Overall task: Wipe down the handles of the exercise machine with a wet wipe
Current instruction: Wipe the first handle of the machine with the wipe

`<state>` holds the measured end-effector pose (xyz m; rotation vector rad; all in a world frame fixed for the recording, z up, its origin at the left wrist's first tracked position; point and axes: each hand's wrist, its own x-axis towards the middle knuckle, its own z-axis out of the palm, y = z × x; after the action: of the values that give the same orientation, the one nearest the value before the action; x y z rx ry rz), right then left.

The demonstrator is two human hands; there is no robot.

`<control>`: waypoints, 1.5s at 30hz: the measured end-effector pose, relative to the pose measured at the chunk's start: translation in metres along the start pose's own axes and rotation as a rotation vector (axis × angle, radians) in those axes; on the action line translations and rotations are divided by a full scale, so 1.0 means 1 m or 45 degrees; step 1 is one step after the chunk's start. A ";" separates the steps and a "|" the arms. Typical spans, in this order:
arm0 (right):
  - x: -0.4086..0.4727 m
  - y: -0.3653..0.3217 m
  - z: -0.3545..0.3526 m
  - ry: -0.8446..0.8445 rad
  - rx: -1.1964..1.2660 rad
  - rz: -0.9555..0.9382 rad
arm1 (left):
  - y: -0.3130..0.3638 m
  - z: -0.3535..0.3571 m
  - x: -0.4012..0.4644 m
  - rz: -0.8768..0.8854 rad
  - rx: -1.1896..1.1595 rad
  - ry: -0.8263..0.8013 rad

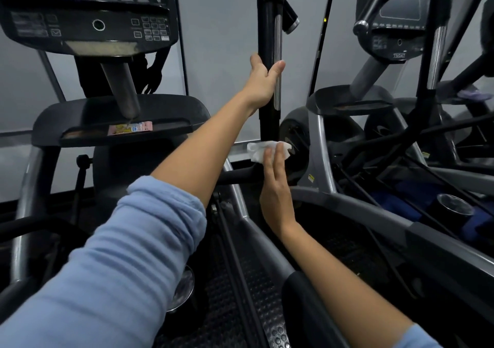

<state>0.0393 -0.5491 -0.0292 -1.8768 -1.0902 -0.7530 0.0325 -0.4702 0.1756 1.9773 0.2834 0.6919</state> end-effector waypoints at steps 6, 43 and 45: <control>0.051 -0.003 -0.003 0.011 -0.211 -0.119 | -0.001 0.001 -0.002 0.018 -0.043 0.016; 0.049 -0.004 -0.014 -0.133 -0.021 0.035 | -0.021 0.005 -0.002 -0.001 -0.036 -0.024; 0.031 0.002 -0.008 -0.155 0.005 0.042 | -0.022 0.005 -0.002 -0.006 -0.023 -0.035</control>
<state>0.0541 -0.5438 -0.0008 -1.9531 -1.1321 -0.6244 0.0358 -0.4642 0.1535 1.9670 0.2641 0.6620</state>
